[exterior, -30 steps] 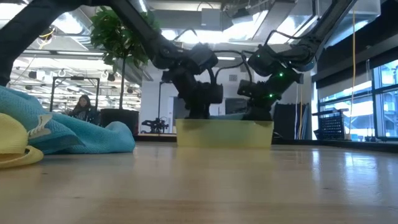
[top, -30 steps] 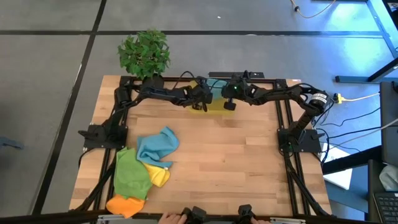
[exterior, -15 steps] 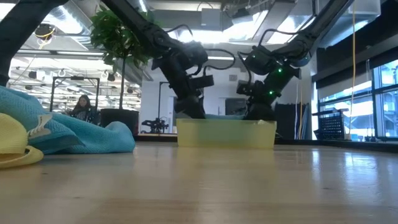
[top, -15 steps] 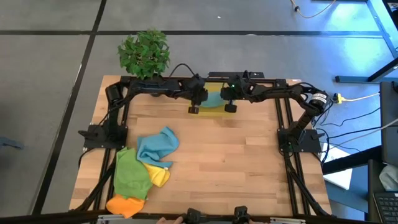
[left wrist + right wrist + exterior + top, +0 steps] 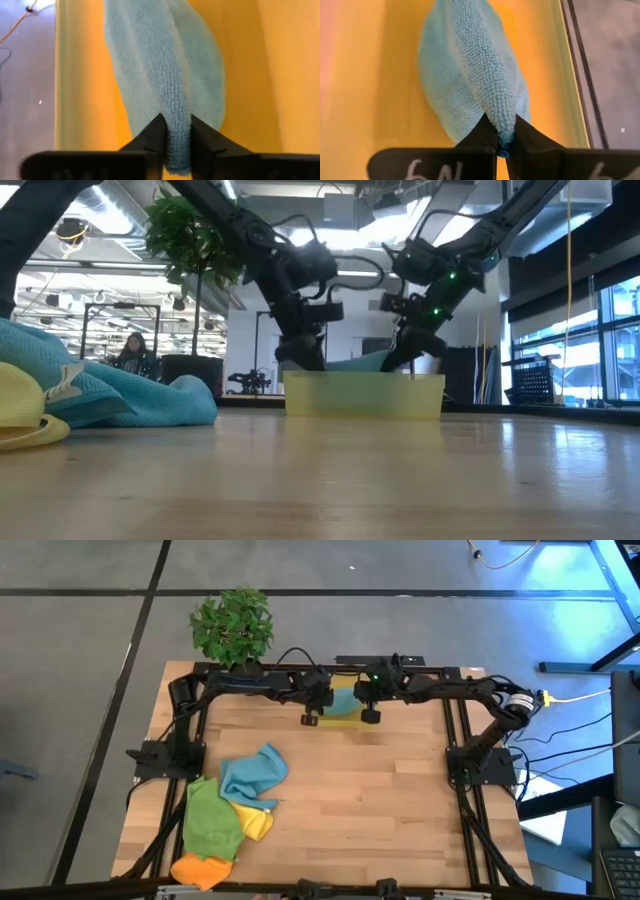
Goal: Fold microfiber towels
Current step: Put the folded left blue microfiber towel into the yellow bin
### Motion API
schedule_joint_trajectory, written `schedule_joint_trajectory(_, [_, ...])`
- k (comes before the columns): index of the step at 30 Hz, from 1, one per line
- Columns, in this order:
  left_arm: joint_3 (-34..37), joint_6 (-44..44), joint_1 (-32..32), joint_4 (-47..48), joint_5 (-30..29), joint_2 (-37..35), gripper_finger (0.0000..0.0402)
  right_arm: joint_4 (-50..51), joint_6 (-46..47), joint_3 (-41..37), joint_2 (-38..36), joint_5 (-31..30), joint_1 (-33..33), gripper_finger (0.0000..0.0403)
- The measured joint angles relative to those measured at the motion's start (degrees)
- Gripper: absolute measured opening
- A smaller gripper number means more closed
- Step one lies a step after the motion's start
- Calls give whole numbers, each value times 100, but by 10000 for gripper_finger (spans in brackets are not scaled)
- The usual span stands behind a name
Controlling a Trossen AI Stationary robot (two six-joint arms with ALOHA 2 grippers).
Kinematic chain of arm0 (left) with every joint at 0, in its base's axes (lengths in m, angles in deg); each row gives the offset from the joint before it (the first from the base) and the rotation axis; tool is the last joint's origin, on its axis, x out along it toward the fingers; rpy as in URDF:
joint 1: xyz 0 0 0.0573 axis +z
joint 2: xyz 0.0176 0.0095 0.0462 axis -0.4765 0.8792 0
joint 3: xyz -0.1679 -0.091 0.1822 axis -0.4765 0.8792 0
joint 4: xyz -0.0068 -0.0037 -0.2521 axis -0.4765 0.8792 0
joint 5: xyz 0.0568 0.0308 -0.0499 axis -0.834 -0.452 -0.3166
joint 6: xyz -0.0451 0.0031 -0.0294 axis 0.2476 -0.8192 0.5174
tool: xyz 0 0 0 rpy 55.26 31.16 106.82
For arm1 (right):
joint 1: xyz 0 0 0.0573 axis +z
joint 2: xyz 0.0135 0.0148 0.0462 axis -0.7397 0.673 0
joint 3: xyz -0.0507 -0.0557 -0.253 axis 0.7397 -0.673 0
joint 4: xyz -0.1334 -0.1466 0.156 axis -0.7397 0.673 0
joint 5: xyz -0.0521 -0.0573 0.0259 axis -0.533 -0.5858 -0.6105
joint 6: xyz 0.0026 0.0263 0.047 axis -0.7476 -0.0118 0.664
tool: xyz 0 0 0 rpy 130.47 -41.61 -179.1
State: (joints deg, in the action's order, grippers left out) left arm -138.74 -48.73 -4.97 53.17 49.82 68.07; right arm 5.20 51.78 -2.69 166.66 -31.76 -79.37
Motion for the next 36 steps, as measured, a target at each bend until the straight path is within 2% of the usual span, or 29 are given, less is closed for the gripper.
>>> schedule_joint_trajectory(2, [0, 16, 0, 88, -13, -129, 11, 131, 135, 2, -142, 30, 16, 10])
schedule_joint_trajectory(6, [0, 131, -4, 306, 129, -483, 4, 428, 652, 9, -397, 432, 40, 10])
schedule_joint_trajectory(9, [0, 311, -15, 469, 602, -792, 2, 639, 1072, 11, -560, 1008, 44, 10])
schedule_joint_trajectory(13, [0, 609, -76, 762, 1336, -1111, 1, 720, 1700, 11, -696, 2123, 38, 10])
schedule_joint_trajectory(19, [-3, 947, -90, 826, 1948, -1156, 1, 525, 2513, 9, -680, 3016, -184, 10])
schedule_joint_trajectory(27, [-17, 1446, 482, 733, 2082, -740, 0, 539, 3026, 10, -481, 3064, -693, 10])
schedule_joint_trajectory(36, [-15, 1458, 839, 555, 2229, -218, 0, 267, 3149, 12, 430, 2974, -873, 10])
